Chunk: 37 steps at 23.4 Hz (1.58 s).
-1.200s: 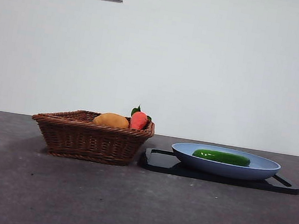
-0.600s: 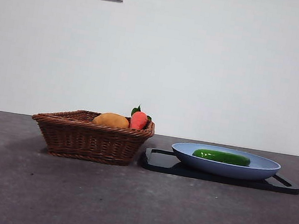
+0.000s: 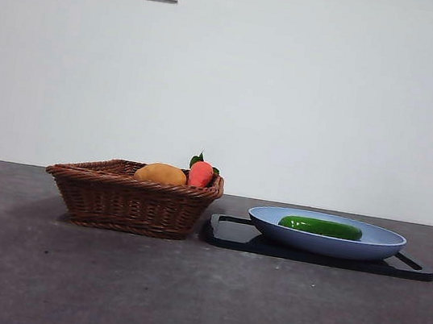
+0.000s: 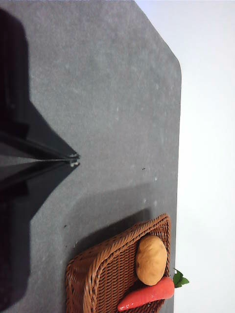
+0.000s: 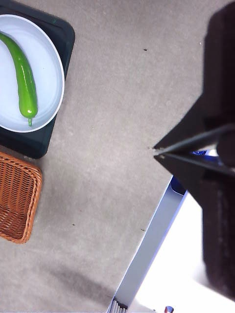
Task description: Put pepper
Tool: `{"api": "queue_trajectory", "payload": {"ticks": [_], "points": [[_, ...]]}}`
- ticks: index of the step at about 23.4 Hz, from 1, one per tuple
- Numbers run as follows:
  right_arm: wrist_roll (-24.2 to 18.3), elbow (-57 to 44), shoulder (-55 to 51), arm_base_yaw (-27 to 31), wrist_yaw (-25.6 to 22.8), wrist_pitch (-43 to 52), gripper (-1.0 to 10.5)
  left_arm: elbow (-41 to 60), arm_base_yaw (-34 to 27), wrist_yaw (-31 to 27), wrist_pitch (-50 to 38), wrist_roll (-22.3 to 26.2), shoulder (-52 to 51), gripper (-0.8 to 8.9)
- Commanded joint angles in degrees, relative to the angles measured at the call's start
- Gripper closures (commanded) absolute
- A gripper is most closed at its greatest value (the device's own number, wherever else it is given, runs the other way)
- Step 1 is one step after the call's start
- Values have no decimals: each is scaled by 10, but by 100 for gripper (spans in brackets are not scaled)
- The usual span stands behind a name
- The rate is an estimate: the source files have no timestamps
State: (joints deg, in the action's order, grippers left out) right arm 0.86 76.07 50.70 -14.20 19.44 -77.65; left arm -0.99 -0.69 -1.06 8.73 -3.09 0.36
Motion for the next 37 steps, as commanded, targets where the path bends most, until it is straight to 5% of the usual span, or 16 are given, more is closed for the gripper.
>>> {"api": "queue_trajectory", "payload": {"ticks": [1, 2, 7, 10, 14, 18, 26, 37], "points": [[2, 10, 3, -2, -1, -8, 936, 6, -1, 0, -5, -3, -1, 805], [-22, 10, 3, -2, -3, 4, 936, 6, -1, 0, -5, -3, -1, 805], [-13, -32, -78, 51, 1, 224, 936, 6, -1, 0, -5, -3, -1, 805], [9, -151, -172, 83, -15, 374, 936, 6, -1, 0, -5, -3, -1, 805], [14, -367, -298, 90, -121, 584, 936, 6, -2, 0, -5, -3, -1, 805], [36, -499, -366, 90, -129, 701, 936, 6, -1, 0, -5, -3, -1, 805], [58, -672, -461, 90, -169, 764, 936, 6, -1, 0, -5, -3, -1, 805], [64, -756, -507, 90, -169, 749, 936, 6, -1, 0, -5, -3, -1, 805]]}}
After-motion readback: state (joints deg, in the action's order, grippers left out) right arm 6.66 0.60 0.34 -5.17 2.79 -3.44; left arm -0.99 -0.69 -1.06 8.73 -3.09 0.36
